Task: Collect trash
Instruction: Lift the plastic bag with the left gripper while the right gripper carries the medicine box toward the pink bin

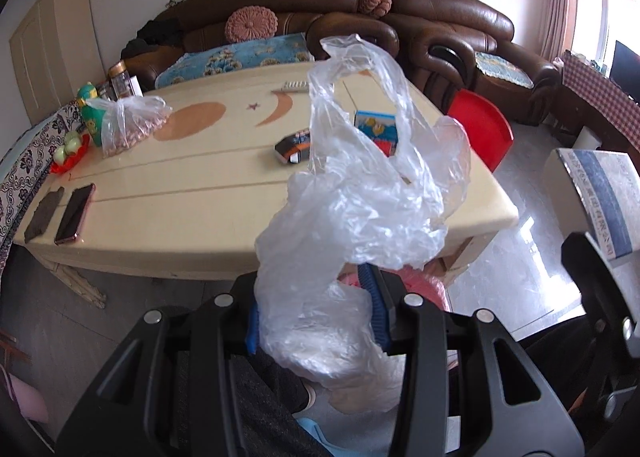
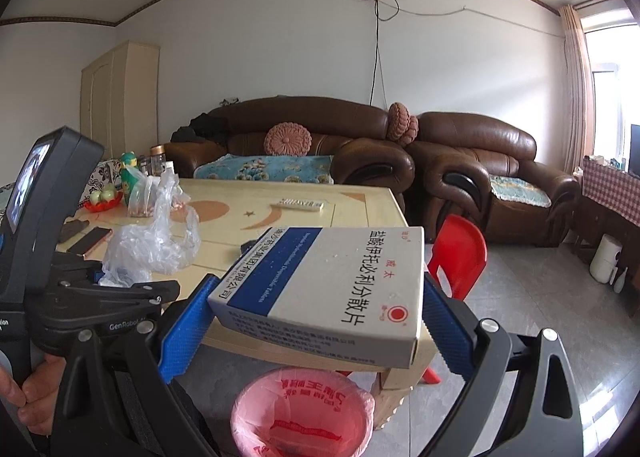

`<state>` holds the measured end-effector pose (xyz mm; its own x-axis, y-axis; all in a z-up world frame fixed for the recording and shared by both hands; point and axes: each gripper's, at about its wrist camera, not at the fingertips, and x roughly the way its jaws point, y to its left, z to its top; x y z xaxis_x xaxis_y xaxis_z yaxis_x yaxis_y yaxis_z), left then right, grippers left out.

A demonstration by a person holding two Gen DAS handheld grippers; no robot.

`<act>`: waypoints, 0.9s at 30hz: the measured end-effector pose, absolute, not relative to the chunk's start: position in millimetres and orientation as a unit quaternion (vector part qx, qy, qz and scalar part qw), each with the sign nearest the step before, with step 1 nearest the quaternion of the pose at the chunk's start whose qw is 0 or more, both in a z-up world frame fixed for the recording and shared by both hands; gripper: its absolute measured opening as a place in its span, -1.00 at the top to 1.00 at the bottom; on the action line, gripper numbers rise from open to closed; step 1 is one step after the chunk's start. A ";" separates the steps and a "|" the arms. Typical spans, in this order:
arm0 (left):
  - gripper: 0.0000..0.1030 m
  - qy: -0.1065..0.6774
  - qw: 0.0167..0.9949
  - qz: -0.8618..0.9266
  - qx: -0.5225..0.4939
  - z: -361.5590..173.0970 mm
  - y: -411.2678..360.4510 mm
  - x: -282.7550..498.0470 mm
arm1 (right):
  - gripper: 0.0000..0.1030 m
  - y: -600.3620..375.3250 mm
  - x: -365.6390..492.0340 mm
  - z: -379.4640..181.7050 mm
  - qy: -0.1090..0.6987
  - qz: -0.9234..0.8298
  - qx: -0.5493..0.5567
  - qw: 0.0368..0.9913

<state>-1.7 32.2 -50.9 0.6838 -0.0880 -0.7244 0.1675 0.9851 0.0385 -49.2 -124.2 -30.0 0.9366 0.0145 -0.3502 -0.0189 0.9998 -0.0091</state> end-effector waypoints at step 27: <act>0.20 0.506 0.856 -0.079 0.070 -158.6 15.6 31.5 | -0.81 -133.9 12.5 -141.9 0.318 0.012 0.009 0.948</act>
<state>31.5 15.6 -158.6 0.4760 -0.0653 -0.8770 0.2059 0.9778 0.0390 12.5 -133.9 -141.9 0.7975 0.0275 -0.6027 -0.0163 0.9996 0.0241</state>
